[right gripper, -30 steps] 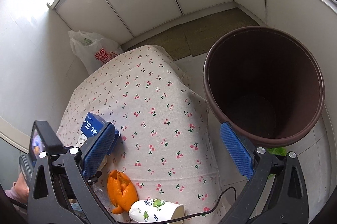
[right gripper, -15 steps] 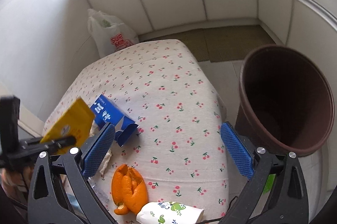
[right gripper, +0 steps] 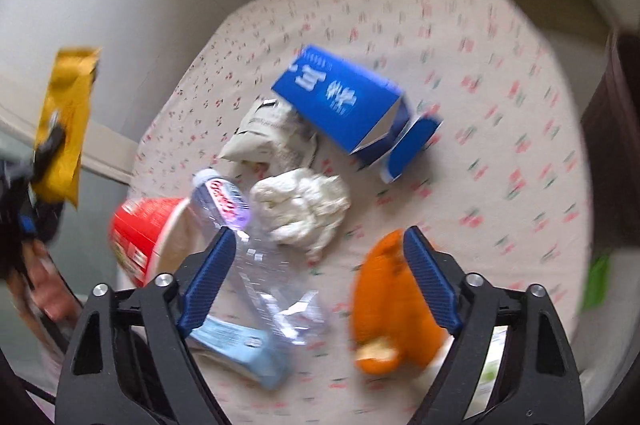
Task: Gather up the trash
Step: 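Grasp the white crumpled tissue with the right gripper while the left holds the wrapper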
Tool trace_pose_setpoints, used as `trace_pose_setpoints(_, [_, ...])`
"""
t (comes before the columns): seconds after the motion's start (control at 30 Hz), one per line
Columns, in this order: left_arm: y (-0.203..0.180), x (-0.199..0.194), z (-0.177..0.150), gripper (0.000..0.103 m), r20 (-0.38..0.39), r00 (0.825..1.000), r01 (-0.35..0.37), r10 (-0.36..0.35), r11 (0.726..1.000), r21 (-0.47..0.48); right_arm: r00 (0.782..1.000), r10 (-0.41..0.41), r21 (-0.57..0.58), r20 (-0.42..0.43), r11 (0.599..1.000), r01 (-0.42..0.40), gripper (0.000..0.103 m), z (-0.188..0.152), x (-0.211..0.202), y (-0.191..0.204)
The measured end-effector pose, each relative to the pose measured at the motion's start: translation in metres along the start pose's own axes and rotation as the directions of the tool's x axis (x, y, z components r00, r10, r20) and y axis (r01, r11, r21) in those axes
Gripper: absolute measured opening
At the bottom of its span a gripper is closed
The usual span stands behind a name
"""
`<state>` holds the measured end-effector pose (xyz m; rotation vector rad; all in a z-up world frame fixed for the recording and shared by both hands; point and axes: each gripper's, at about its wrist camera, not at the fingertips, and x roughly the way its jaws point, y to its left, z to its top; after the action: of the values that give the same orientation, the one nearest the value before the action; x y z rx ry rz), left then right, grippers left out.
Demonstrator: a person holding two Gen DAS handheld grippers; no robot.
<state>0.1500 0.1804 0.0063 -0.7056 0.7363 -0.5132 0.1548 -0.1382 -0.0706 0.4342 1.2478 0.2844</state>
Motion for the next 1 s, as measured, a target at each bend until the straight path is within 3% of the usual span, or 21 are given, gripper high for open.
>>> trace_pose_setpoints(0.1, [0.003,-0.016,0.006,0.009,0.04,0.999,0.024,-0.024,1.0,0.004,0.999,0.021,0.116,-0.037,0.993,-0.017,0.078,0.005,0.014,0.004])
trace_pose_setpoints(0.27, [0.006,-0.029,0.009,0.009,0.056,0.997,0.06,-0.059,0.998,-0.009,0.994,-0.086,0.124,-0.071,0.988,0.094,0.077,0.011,0.039,0.023])
trace_pose_setpoints(0.37, [0.011,-0.036,0.011,0.009,0.064,0.996,0.068,-0.067,0.998,-0.015,0.98,-0.178,0.109,-0.089,0.976,0.187,0.069,0.013,0.058,0.029])
trace_pose_setpoints(0.43, [0.013,-0.042,0.012,0.009,0.074,0.994,0.076,-0.074,0.997,-0.019,0.979,-0.182,0.11,-0.092,0.975,0.192,0.066,0.013,0.068,0.027])
trace_pose_setpoints(0.47, [0.014,-0.044,0.012,0.009,0.079,0.994,0.076,-0.074,0.997,-0.02,0.979,-0.188,0.109,-0.079,0.974,0.196,0.06,0.014,0.07,0.027])
trace_pose_setpoints(0.5, [0.015,-0.045,0.013,0.009,0.083,0.994,0.075,-0.073,0.997,-0.023,0.98,-0.193,0.103,-0.056,0.975,0.198,0.045,0.013,0.069,0.028])
trace_pose_setpoints(0.57, [0.017,-0.045,0.012,0.009,0.082,0.994,0.074,-0.071,0.997,-0.029,0.991,-0.128,0.098,-0.046,0.986,0.132,0.034,0.014,0.068,0.03])
trace_pose_setpoints(0.63, [0.019,-0.041,0.011,0.009,0.072,0.996,0.063,-0.061,0.997,-0.033,0.991,-0.132,0.088,-0.024,0.987,0.134,0.026,0.017,0.067,0.033])
trace_pose_setpoints(0.7, [0.02,-0.037,0.008,0.009,0.061,0.997,0.051,-0.049,0.998,-0.038,0.993,-0.116,0.066,0.004,0.991,0.115,0.01,0.017,0.062,0.035])
trace_pose_setpoints(1.0, [0.028,-0.03,0.005,0.009,0.053,0.997,0.055,-0.05,0.995,-0.082,0.996,0.014,0.027,0.093,0.999,-0.016,0.01,0.013,0.02,0.03])
